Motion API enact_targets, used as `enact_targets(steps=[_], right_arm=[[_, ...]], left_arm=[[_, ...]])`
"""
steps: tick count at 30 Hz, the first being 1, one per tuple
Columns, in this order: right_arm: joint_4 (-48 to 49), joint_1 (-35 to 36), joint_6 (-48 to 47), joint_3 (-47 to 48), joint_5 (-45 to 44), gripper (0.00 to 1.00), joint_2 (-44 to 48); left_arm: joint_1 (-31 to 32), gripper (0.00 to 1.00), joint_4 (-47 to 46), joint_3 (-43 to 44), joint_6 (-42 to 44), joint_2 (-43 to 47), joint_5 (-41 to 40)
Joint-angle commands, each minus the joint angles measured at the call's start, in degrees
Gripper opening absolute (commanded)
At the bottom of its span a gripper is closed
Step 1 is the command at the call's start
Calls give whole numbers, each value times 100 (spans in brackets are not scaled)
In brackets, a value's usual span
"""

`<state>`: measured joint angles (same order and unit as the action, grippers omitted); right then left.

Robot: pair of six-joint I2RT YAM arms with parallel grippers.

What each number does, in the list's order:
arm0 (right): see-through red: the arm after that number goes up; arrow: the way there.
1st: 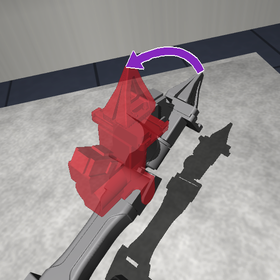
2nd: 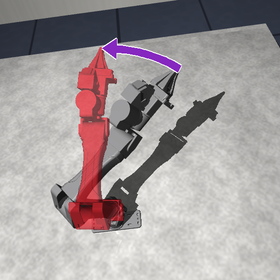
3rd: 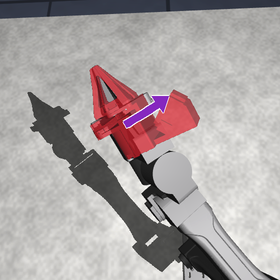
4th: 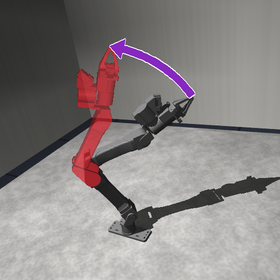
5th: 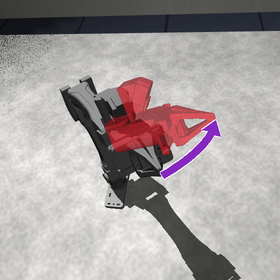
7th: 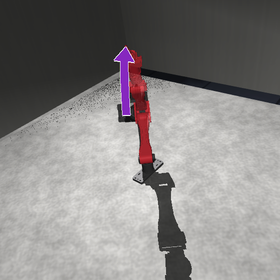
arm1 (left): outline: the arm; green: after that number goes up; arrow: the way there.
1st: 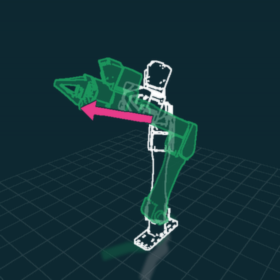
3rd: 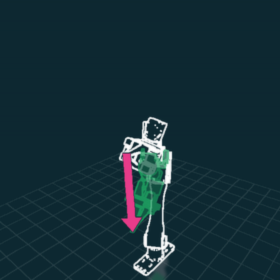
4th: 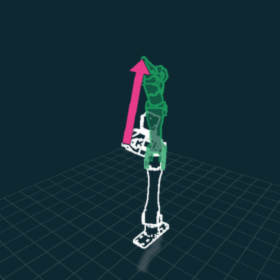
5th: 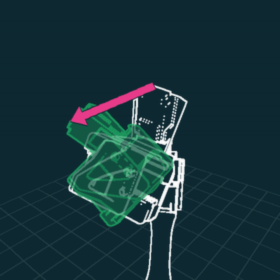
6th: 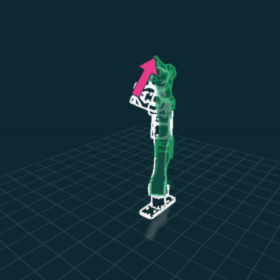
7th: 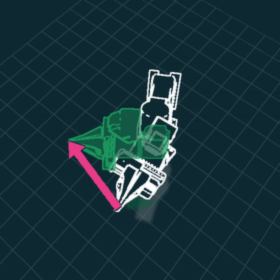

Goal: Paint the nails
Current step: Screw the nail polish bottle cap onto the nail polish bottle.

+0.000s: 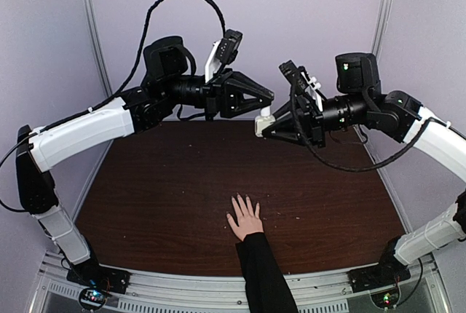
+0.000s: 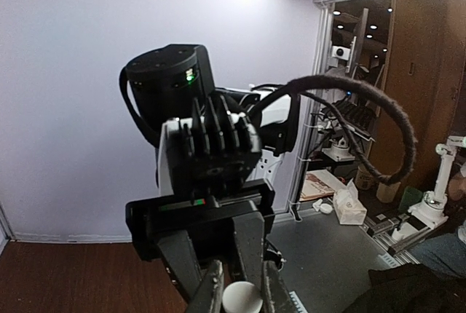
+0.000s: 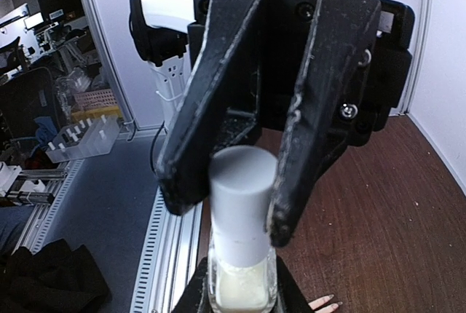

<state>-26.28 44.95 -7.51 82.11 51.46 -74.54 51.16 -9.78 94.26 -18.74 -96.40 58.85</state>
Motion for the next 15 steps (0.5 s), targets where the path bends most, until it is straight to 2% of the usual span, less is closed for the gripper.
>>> enact_targets(steps=[1,4,9,13,15], right_arm=[[1168,-8,50,353,845,0,178],[1180,-9,116,402,981,0,153],[891,-9,-56,387,856,0,156],[602,-4,-269,351,636,0,123],[491,-4,-338,349,539,0,92]], left_arm=[[79,0,207,-87,-235,-373,724],[78,0,-9,-92,-451,-412,814],[17,6,56,-48,-508,-322,450],[-43,17,130,-14,-493,-201,146],[-60,28,330,76,-401,-159,33]])
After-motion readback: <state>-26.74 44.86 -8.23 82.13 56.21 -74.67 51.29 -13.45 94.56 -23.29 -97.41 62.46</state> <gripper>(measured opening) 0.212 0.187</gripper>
